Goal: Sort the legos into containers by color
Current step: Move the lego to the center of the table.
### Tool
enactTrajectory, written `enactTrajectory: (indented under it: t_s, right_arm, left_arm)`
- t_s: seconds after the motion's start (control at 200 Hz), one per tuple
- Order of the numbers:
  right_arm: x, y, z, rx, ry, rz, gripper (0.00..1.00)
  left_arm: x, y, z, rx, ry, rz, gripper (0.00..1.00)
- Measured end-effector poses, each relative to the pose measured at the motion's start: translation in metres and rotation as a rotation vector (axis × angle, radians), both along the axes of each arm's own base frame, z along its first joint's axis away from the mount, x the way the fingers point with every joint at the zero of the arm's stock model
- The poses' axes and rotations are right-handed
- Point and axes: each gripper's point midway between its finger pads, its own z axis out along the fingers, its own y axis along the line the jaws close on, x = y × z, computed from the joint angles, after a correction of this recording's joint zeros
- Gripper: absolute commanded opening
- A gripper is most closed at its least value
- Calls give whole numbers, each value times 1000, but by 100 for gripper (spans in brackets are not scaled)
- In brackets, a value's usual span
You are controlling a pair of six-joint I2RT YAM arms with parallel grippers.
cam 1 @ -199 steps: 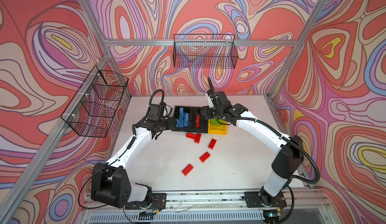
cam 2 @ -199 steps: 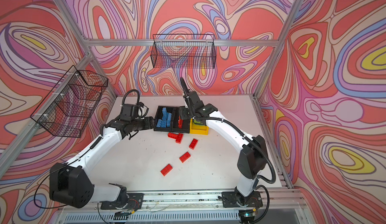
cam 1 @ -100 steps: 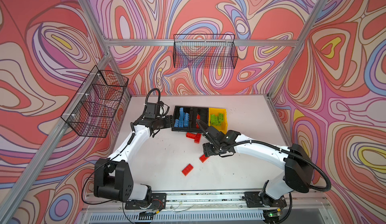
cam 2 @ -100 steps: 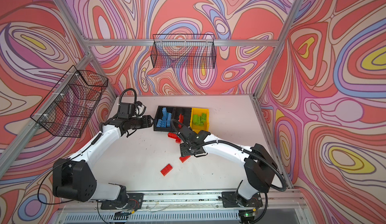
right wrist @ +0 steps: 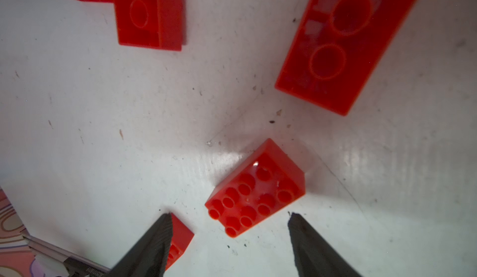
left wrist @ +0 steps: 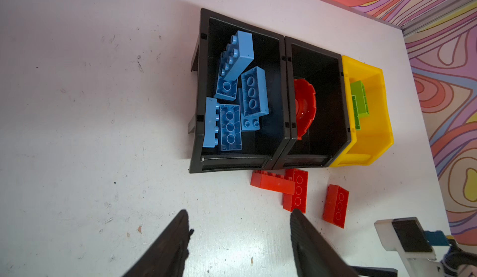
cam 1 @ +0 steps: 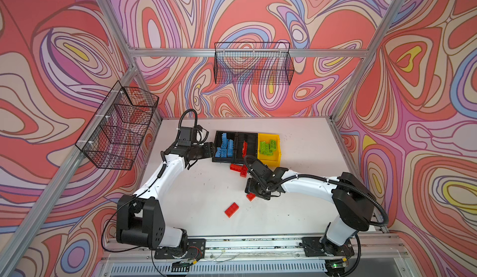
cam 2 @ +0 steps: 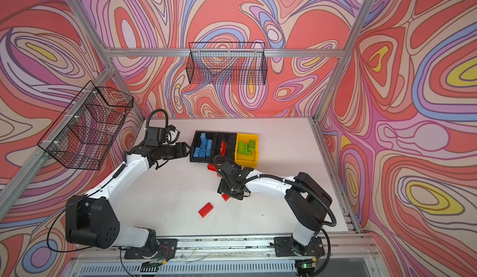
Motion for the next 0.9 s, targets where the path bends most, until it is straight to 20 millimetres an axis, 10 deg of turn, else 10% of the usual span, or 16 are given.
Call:
enactTrajectory:
  t_s: [0.901]
  right_arm:
    - [15, 11, 10, -36, -11, 0, 74]
  left_arm:
    - [1, -2, -9, -16, 29, -10, 65]
